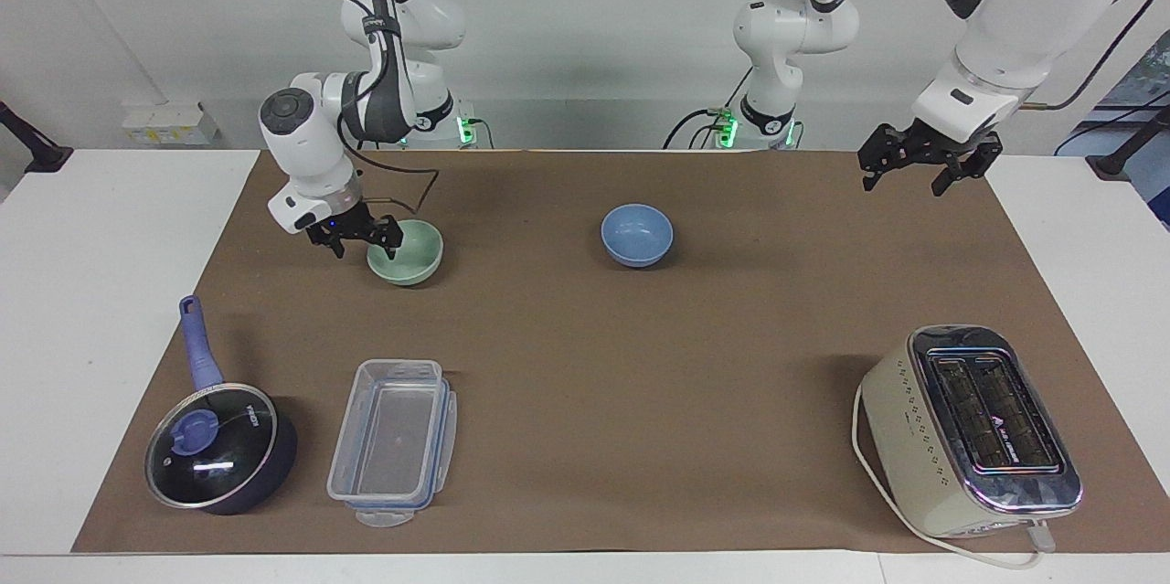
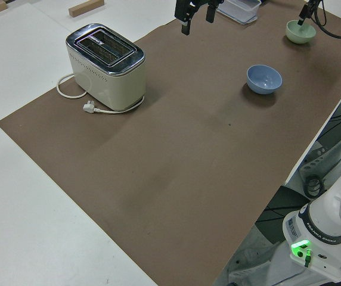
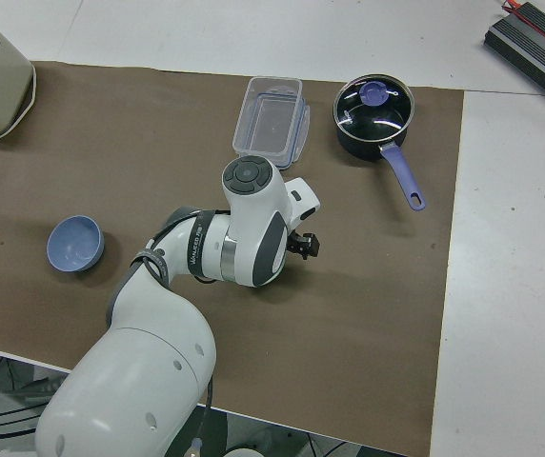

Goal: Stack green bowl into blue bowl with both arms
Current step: 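Reach the right gripper to the green bowl rim and grasp it, then carry the green bowl with the right gripper into the blue bowl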

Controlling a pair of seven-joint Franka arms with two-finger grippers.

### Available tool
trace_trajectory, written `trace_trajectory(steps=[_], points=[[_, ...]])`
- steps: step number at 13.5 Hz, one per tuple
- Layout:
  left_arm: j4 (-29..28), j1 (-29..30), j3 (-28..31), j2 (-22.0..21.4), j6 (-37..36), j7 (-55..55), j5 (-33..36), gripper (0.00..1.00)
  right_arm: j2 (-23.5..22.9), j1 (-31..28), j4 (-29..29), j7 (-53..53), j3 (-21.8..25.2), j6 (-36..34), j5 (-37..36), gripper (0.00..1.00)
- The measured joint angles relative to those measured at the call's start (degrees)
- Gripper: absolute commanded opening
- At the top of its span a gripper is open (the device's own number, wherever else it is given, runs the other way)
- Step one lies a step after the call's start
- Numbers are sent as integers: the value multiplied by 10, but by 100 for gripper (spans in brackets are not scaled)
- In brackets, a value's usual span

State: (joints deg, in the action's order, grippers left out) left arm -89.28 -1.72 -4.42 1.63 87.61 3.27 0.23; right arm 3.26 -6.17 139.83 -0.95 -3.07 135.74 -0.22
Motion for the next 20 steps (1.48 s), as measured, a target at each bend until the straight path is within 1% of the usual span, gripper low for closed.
trace_trajectory(steps=[1, 2, 3, 4, 5, 6, 8, 9, 12, 16, 18, 20], points=[[0, 0, 0, 0, 0, 0, 0, 100, -2, 0, 5, -3, 0, 7, 0, 100], [0, 0, 0, 0, 0, 0, 0, 100, -3, 0, 7, -6, 0, 8, 0, 95], [0, 0, 0, 0, 0, 0, 0, 100, -4, 0, 8, -7, 0, 8, 0, 83], [0, 0, 0, 0, 0, 0, 0, 100, -4, 0, 8, -8, 0, 8, 0, 64], [0, 0, 0, 0, 0, 0, 0, 100, -4, 0, 8, -9, 0, 8, 0, 42], [0, 0, 0, 0, 0, 0, 0, 100, -4, 0, 8, -11, 0, 8, 0, 27], [0, 0, 0, 0, 0, 0, 0, 100, -4, 0, 8, -15, 0, 8, 0, 2], [0, 0, 0, 0, 0, 0, 0, 100, -4, 0, 8, -15, 0, 8, 0, 0], [0, 0, 0, 0, 0, 0, 0, 100, 1, 0, 7, -15, 0, 3, 0, 0], [0, 0, 0, 0, 0, 0, 0, 100, 27, 3, 5, -20, -1, -23, 37, 0], [0, 0, 0, 0, 0, 0, 0, 100, 45, 22, 3, -20, -1, -43, 49, 0], [0, 0, 0, 0, 0, 0, 0, 100, 66, 56, -3, -20, -3, -65, 72, 0]])
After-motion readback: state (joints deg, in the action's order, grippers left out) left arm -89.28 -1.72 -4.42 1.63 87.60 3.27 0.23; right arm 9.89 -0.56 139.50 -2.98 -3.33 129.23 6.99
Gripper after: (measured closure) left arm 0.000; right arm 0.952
